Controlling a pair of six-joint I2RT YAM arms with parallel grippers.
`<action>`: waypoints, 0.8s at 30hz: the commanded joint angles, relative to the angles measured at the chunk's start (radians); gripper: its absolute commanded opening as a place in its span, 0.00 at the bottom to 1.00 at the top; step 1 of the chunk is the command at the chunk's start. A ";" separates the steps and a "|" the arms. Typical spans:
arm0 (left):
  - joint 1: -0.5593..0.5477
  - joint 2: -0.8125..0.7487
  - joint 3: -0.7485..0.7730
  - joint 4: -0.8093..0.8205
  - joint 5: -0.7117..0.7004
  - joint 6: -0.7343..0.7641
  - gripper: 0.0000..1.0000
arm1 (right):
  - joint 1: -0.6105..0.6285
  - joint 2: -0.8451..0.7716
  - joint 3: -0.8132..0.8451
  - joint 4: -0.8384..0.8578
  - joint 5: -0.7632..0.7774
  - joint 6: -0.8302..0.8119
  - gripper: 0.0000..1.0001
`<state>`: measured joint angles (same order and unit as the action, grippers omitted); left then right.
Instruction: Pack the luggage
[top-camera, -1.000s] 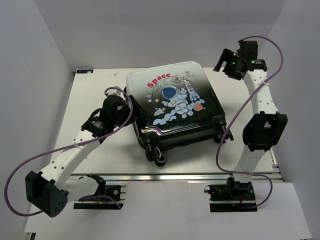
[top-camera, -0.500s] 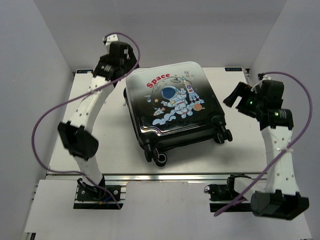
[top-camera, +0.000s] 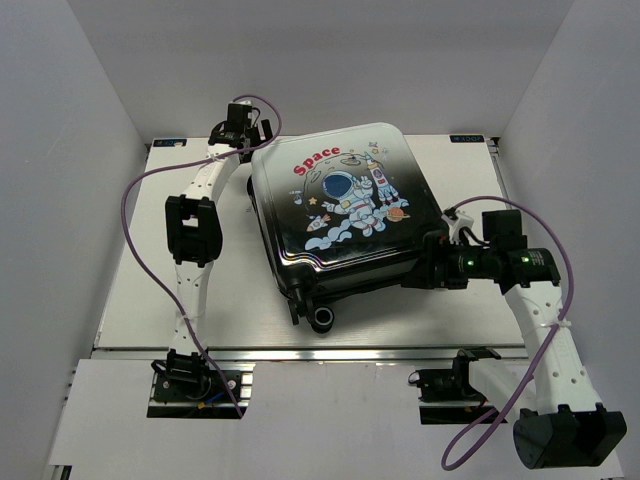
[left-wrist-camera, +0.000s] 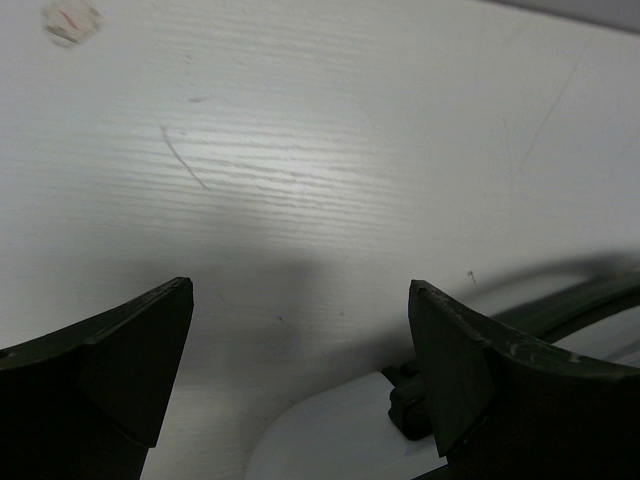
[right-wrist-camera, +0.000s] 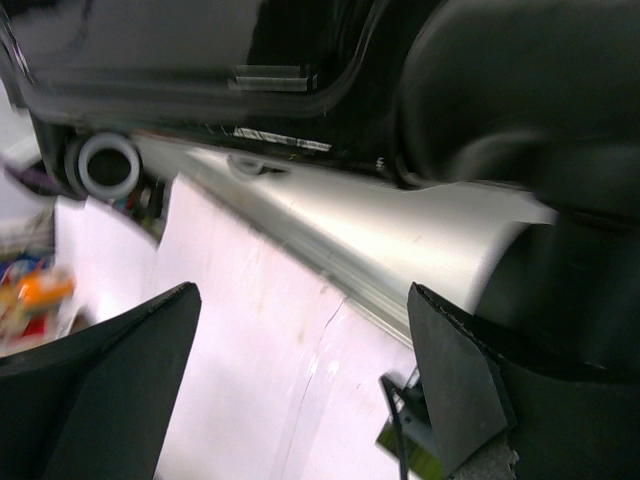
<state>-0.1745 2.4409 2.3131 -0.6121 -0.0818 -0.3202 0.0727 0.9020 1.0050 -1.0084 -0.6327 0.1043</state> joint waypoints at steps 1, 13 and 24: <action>-0.011 -0.048 -0.001 0.015 0.151 0.029 0.98 | 0.062 -0.005 -0.055 0.039 -0.125 -0.016 0.89; -0.029 -0.475 -0.822 0.223 0.266 0.000 0.74 | 0.153 0.352 0.126 0.441 0.483 0.229 0.89; -0.059 -0.976 -1.437 0.249 0.280 -0.189 0.69 | 0.134 0.868 0.603 0.496 0.426 0.106 0.89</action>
<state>-0.0727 1.6005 0.9573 -0.1997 -0.0669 -0.4538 0.1432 1.6318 1.5105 -0.9089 -0.1017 0.1814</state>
